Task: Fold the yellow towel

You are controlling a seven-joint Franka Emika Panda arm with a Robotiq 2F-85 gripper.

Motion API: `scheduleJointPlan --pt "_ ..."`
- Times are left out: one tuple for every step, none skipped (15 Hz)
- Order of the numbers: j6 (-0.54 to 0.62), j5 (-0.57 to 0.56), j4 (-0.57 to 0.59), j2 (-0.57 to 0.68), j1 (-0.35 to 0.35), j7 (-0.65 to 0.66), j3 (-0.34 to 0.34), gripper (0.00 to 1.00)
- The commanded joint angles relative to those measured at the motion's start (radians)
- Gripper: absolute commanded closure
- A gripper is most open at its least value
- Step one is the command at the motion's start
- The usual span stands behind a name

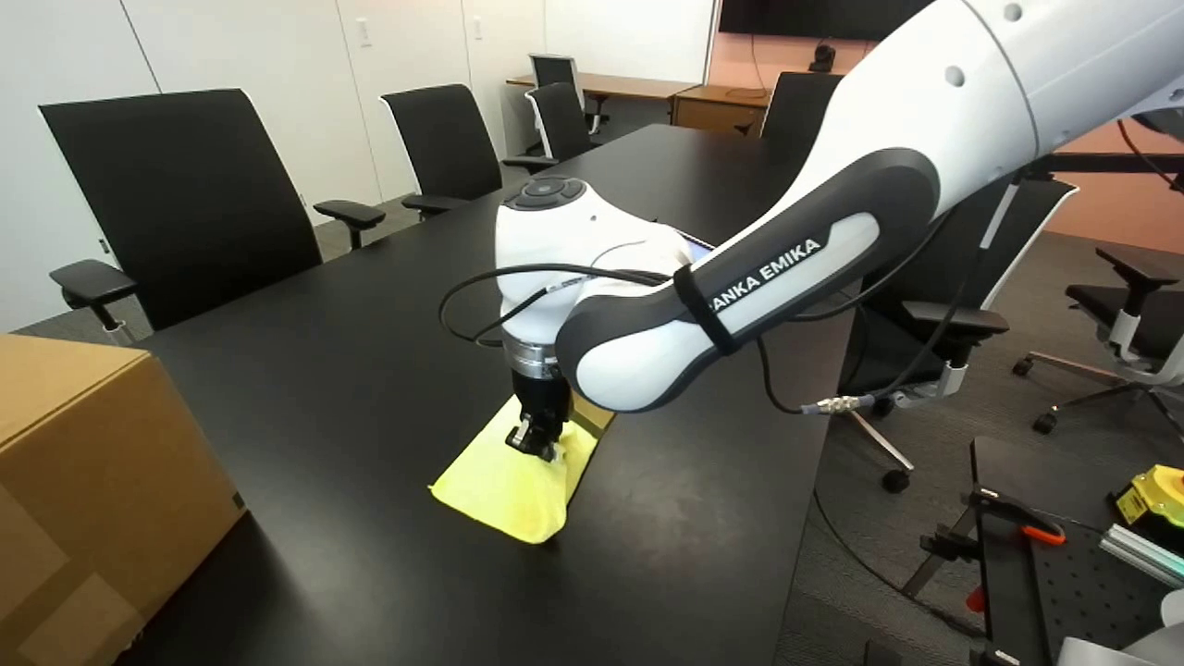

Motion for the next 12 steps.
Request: scheduleJointPlan --pt "-0.098 -0.015 0.202 0.100 -0.008 -0.037 0.003 0.92" --pt "-0.118 -0.017 0.242 0.119 -0.008 -0.046 0.002 0.91" --pt "-0.136 -0.019 0.282 0.140 -0.007 -0.051 0.002 0.92" --pt "-0.151 -0.021 0.320 0.162 -0.006 -0.061 0.003 0.91" --pt "-0.166 -0.025 0.357 0.184 -0.004 -0.068 0.001 0.91" --pt "-0.180 -0.027 0.388 0.204 -0.002 -0.074 0.000 0.90" --pt "-0.198 -0.027 0.426 0.228 -0.001 -0.081 0.000 0.91" --pt "-0.211 -0.027 0.460 0.253 -0.001 -0.087 0.000 0.92" --pt "-0.223 -0.027 0.491 0.275 0.000 -0.091 -0.001 0.92" --pt "-0.234 -0.026 0.523 0.299 0.000 -0.095 -0.002 0.92" --pt "-0.245 -0.024 0.550 0.316 0.000 -0.100 -0.001 0.92" --pt "-0.250 -0.022 0.579 0.337 0.000 -0.103 0.000 0.91"
